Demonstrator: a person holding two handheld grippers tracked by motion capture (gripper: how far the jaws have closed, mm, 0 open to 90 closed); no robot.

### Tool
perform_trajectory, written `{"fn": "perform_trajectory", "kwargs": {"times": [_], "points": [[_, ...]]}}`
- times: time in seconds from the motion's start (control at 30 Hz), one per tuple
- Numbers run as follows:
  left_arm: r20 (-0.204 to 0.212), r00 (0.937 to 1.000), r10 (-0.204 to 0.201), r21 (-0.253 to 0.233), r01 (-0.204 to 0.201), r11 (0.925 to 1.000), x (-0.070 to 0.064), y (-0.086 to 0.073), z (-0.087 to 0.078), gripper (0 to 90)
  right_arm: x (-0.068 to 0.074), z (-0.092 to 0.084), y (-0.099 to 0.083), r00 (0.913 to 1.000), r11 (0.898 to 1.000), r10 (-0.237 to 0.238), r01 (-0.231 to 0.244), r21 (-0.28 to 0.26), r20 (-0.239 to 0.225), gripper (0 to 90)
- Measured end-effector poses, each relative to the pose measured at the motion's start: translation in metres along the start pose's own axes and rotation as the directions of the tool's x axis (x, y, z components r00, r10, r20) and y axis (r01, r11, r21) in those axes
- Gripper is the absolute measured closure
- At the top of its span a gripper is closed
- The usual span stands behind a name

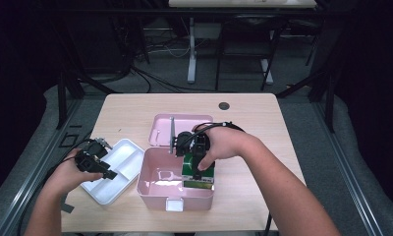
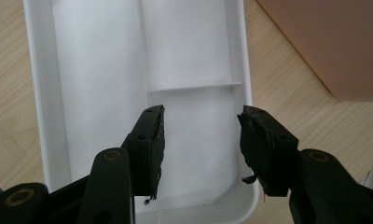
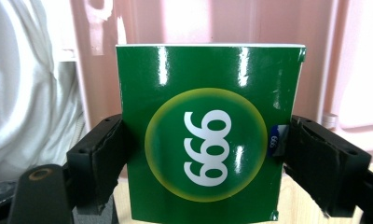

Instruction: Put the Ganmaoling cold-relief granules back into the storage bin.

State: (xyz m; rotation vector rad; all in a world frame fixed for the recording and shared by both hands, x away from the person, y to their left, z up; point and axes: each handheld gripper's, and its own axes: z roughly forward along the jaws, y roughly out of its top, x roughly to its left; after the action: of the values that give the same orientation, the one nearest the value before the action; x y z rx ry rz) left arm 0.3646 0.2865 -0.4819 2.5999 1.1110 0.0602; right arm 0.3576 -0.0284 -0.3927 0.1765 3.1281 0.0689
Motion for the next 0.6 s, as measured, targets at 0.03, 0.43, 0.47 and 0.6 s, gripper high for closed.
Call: {"fn": "perform_trajectory", "kwargs": {"times": [0.03,0.43,0.47,0.6], "points": [[0.0,1.0,-0.001,-0.001,0.001,1.0,0.0,0.0,0.0,50.2,0.0,0.004,0.0,1.0,1.0,0.0,0.0,0.003,0.001,16.7],[0.001,1.0,0.001,0.006,-0.001,1.0,0.0,0.0,0.002,50.2,-0.003,0.031,0.001,0.9995,1.0,-0.03,0.03,0.001,-0.007,16.4],[0.0,1.0,0.0,0.007,0.0,1.0,0.0,0.0,0.002,50.3,-0.003,0.035,0.001,0.9994,0.999,-0.032,0.032,-0.001,-0.01,16.4],[0.001,1.0,0.003,0.011,-0.003,0.9999,-0.001,0.001,0.003,50.3,-0.003,0.04,0.002,0.9991,0.999,-0.041,0.041,0.017,-0.006,16.3]]}}
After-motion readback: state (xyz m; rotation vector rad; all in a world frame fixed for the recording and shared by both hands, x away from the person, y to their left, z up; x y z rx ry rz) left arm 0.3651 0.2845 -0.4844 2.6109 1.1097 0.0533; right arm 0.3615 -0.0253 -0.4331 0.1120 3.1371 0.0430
